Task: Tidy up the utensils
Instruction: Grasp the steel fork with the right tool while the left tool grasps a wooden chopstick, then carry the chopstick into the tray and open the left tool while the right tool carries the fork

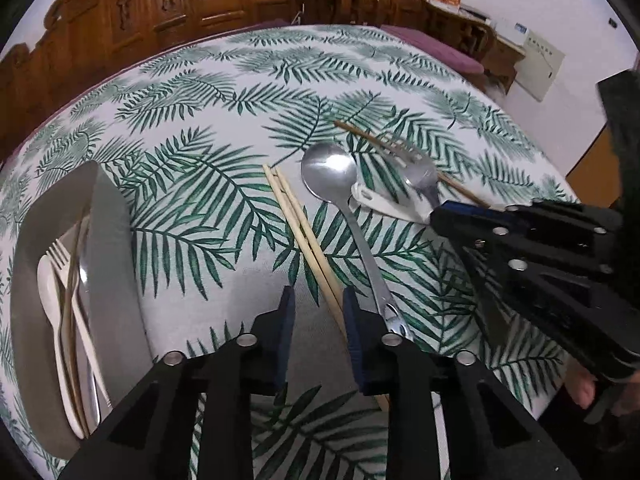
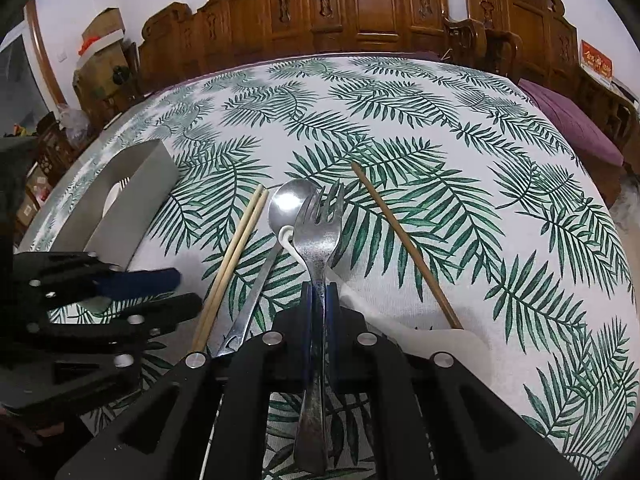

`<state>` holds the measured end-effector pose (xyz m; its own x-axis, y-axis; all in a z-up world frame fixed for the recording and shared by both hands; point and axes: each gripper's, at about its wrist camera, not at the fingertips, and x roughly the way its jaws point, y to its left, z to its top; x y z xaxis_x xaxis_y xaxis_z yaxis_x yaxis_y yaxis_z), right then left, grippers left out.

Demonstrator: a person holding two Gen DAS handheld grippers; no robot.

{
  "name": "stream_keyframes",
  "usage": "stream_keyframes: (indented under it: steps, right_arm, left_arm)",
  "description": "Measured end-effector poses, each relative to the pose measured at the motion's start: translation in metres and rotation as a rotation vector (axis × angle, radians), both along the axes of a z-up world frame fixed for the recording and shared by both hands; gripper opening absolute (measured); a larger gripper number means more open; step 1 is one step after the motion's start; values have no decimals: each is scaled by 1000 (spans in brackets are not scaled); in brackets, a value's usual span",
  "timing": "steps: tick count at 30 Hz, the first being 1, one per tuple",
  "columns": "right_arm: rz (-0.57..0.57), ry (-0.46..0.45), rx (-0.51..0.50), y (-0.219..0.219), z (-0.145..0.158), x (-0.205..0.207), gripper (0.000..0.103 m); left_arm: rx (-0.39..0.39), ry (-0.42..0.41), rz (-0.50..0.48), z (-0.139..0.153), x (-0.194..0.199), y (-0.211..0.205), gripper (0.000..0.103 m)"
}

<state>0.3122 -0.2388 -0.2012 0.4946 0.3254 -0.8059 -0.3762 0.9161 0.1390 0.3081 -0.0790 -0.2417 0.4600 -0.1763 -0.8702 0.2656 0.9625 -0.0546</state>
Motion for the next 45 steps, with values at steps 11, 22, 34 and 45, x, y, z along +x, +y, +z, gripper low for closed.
stream_keyframes:
  steps: [11,22,34,45]
  right_arm:
    - [-20,-58,66,-7,15,-1,8]
    - [-20,-100,133,-13,25,-1,3]
    - [-28,-89,132,-11,23,0,3]
    - [3,-122,123,1,44,-11,3]
  left_arm:
    - [16,19,33,-6,14,-3,18]
    - [41,29,36,-10,17,-5,4]
    - [10,-29,49,23,-2,20,4]
    - [-38,-98,73,60,-19,46,4]
